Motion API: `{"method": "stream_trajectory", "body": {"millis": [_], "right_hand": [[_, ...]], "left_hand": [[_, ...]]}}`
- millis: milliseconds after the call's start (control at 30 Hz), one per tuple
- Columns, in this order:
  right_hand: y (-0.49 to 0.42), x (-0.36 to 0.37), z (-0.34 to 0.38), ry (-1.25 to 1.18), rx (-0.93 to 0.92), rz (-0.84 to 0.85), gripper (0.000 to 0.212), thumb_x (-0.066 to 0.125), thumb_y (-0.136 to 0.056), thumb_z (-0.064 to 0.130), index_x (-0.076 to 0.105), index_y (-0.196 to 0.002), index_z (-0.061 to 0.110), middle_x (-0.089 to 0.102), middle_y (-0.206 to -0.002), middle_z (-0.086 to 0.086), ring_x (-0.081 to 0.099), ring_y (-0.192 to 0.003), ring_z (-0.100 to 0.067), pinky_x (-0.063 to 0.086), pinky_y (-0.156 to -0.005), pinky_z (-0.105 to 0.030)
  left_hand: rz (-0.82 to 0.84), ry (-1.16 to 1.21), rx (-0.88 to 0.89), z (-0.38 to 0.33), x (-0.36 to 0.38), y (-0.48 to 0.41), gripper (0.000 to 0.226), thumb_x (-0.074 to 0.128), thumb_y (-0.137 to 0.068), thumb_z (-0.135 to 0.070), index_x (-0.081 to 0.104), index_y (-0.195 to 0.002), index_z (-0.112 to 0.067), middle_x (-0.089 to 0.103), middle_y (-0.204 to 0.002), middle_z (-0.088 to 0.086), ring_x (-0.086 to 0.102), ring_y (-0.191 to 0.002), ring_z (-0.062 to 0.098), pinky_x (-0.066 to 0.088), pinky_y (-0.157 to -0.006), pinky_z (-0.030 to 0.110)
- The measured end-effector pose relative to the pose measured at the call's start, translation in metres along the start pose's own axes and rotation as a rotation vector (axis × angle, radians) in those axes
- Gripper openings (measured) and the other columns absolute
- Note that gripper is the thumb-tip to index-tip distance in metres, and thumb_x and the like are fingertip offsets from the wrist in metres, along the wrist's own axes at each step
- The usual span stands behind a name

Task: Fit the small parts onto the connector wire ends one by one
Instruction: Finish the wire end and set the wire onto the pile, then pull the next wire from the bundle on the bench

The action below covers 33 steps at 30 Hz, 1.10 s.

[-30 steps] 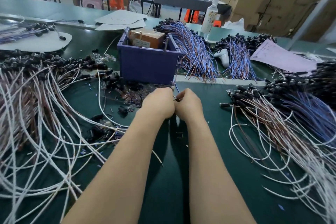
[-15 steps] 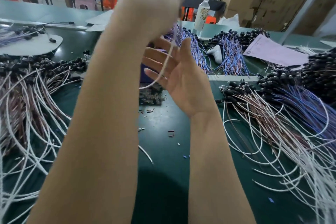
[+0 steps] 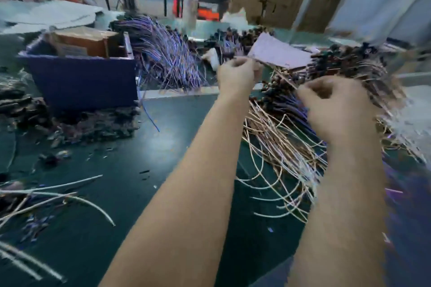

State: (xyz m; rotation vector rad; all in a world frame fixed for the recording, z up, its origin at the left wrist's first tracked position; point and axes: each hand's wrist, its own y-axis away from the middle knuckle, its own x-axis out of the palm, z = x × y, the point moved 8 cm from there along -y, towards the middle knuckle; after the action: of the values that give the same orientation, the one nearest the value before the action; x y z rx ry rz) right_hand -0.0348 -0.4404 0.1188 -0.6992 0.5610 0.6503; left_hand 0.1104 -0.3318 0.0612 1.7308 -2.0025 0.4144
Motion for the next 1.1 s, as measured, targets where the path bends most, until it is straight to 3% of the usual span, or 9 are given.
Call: {"method": "stream_trajectory", "body": {"millis": [100, 233, 333, 533, 700, 833, 933, 1033, 1100], "right_hand": [[0.0, 0.054, -0.067, 0.123, 0.259, 0.173, 0.018, 0.058, -0.091, 0.019, 0.07, -0.102, 0.011, 0.069, -0.105, -0.014, 0.062, -0.1, -0.032, 0.047, -0.085, -0.033], [0.013, 0.089, -0.109, 0.194, 0.419, 0.187, 0.017, 0.057, -0.088, 0.016, 0.067, -0.103, 0.015, 0.067, -0.107, -0.01, 0.06, -0.1, -0.031, 0.049, -0.087, -0.036], [0.013, 0.089, -0.109, 0.206, 0.444, 0.132, 0.017, 0.055, -0.086, 0.011, 0.058, -0.098, 0.022, 0.062, -0.11, -0.006, 0.056, -0.105, -0.031, 0.047, -0.092, -0.042], [0.016, 0.089, -0.039, 0.043, 0.173, -0.011, 0.019, 0.056, -0.09, 0.019, 0.063, -0.106, 0.015, 0.061, -0.113, -0.011, 0.052, -0.106, -0.03, 0.039, -0.083, -0.034], [0.041, 0.143, 0.068, -0.192, -0.126, 0.333, 0.012, 0.057, -0.089, 0.014, 0.065, -0.096, 0.011, 0.069, -0.099, -0.01, 0.06, -0.09, -0.024, 0.039, -0.074, -0.027], [0.095, 0.204, 0.145, -0.221, -0.298, 0.666, 0.018, 0.053, -0.084, 0.008, 0.051, -0.069, 0.017, 0.068, -0.088, -0.016, 0.052, -0.077, -0.028, 0.032, -0.061, -0.027], [0.138, 0.242, 0.187, -0.221, -0.367, 0.822, 0.019, 0.051, -0.084, 0.008, 0.051, -0.066, 0.015, 0.063, -0.08, -0.015, 0.046, -0.071, -0.026, 0.032, -0.058, -0.027], [0.175, 0.278, 0.22, -0.154, -0.488, 0.92, 0.019, 0.05, -0.086, 0.011, 0.055, -0.07, 0.018, 0.067, -0.091, -0.012, 0.056, -0.084, -0.03, 0.043, -0.069, -0.033], [0.195, 0.302, 0.229, -0.035, -0.527, 0.949, 0.013, 0.049, -0.09, 0.018, 0.063, -0.091, 0.019, 0.064, -0.111, -0.011, 0.054, -0.104, -0.034, 0.044, -0.086, -0.04]], "left_hand": [[0.212, -0.562, -0.14, 0.07, 0.019, 0.009, 0.012, 0.058, -0.09, -0.006, 0.06, -0.079, -0.003, 0.063, -0.089, 0.017, 0.065, -0.096, 0.032, 0.053, -0.092, 0.04], [0.217, -1.124, -0.031, 0.1, 0.011, 0.013, 0.008, 0.057, -0.089, -0.015, 0.056, -0.086, -0.008, 0.065, -0.107, 0.018, 0.061, -0.101, 0.033, 0.044, -0.075, 0.029], [0.227, -1.23, 0.029, 0.1, 0.009, 0.014, 0.008, 0.056, -0.089, -0.018, 0.054, -0.088, -0.01, 0.063, -0.109, 0.014, 0.059, -0.101, 0.032, 0.041, -0.072, 0.031], [0.156, -0.966, 0.166, 0.036, -0.018, 0.017, 0.017, 0.053, -0.091, -0.021, 0.064, -0.087, -0.01, 0.066, -0.088, 0.009, 0.059, -0.084, 0.025, 0.043, -0.07, 0.027], [-0.095, -0.655, 0.35, -0.053, -0.092, 0.032, 0.012, 0.056, -0.09, -0.017, 0.059, -0.079, -0.019, 0.061, -0.071, -0.003, 0.057, -0.068, 0.014, 0.046, -0.067, 0.025], [-0.364, -0.549, 0.451, -0.109, -0.179, 0.05, 0.012, 0.054, -0.089, -0.014, 0.058, -0.081, -0.022, 0.059, -0.074, -0.002, 0.054, -0.07, 0.014, 0.044, -0.068, 0.028], [-0.533, -0.392, 0.425, -0.127, -0.245, 0.063, 0.016, 0.049, -0.089, -0.008, 0.056, -0.083, -0.021, 0.057, -0.077, 0.0, 0.051, -0.068, 0.014, 0.04, -0.067, 0.031], [-0.72, -0.177, 0.375, -0.137, -0.305, 0.079, 0.013, 0.046, -0.09, -0.01, 0.055, -0.091, -0.021, 0.056, -0.085, 0.0, 0.05, -0.074, 0.014, 0.04, -0.067, 0.028], [-0.831, -0.033, 0.373, -0.141, -0.336, 0.088, 0.01, 0.046, -0.092, -0.01, 0.053, -0.095, -0.017, 0.053, -0.083, -0.001, 0.047, -0.071, 0.012, 0.038, -0.065, 0.023]]}}
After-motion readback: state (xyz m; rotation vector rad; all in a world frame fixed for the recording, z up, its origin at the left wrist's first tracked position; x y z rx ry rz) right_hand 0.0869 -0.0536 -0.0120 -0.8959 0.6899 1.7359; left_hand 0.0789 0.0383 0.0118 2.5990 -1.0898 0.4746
